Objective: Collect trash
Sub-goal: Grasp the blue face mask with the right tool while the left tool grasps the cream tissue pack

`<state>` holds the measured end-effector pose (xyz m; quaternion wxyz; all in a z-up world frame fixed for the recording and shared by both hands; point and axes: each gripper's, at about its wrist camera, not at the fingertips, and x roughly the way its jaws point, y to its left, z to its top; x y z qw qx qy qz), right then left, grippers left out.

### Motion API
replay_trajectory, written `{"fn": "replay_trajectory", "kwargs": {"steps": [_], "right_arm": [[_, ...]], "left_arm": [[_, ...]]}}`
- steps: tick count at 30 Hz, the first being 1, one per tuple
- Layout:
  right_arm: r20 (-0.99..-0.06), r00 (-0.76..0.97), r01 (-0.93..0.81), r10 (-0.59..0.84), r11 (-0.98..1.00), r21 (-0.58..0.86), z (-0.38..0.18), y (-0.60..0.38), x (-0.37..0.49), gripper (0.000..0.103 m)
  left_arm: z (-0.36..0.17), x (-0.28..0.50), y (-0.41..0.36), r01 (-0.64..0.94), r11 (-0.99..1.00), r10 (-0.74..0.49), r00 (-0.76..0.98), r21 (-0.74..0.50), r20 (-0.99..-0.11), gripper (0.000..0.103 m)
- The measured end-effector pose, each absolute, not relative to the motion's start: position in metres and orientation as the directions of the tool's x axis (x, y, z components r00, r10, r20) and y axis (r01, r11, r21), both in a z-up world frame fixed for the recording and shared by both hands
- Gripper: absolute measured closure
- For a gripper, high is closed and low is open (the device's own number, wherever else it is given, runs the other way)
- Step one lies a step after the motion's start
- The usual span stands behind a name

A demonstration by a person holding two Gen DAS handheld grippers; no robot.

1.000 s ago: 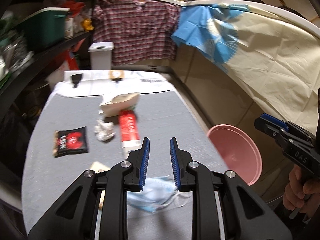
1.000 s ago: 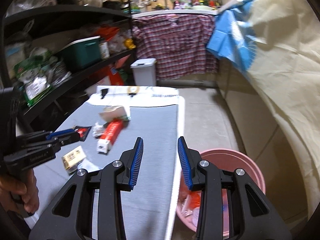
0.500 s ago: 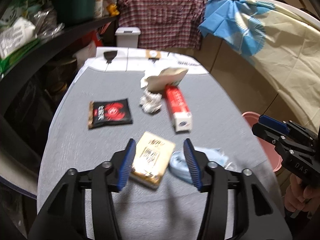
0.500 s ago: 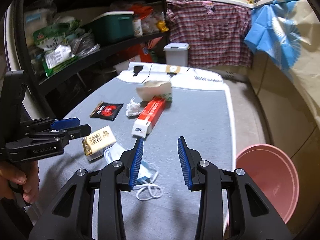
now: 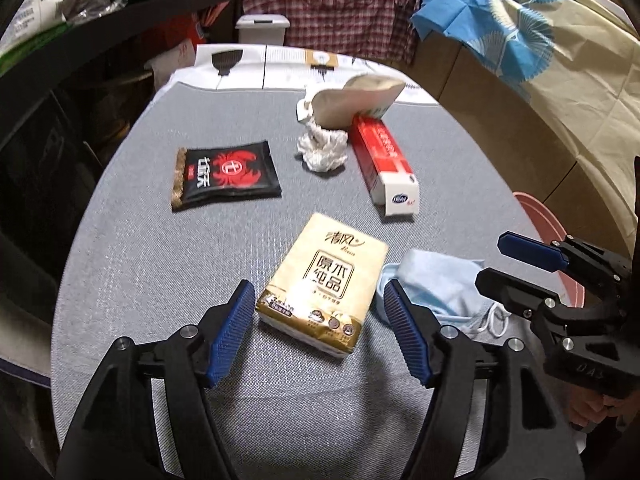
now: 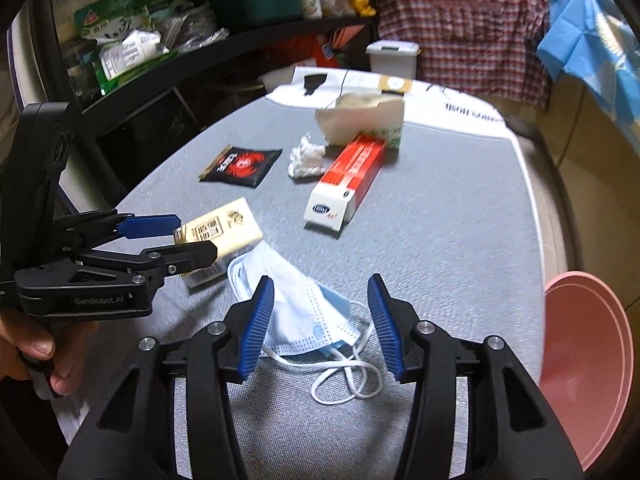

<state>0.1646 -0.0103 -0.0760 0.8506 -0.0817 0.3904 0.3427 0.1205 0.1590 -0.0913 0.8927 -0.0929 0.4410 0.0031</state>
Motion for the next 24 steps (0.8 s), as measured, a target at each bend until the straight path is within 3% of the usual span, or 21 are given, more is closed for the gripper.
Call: {"fn": "replay_trajectory", "kwargs": {"steps": [13, 19, 24], "right_arm": [[-0.78, 0.376, -0.67, 0.501, 0.728, 0.144, -0.094, 0.002, 0.17, 0.055], [-0.785, 0.382, -0.678, 0.488, 0.725, 0.12, -0.093, 0.0, 0.166, 0.079], [-0.778, 0.39, -0.687, 0.492, 0.719, 0.11, -0.087, -0.003, 0.161, 0.093]], "left_arm": [[-0.102, 0.129, 0.154, -0.076, 0.987, -0.073, 0.575, -0.143, -0.815, 0.038], [-0.101, 0.13, 0.152, -0.078, 0.99, -0.052, 0.569, -0.117, -0.821, 0.043], [-0.098, 0.129, 0.152, -0.093, 0.989, -0.04, 0.569, -0.113, -0.821, 0.044]]}}
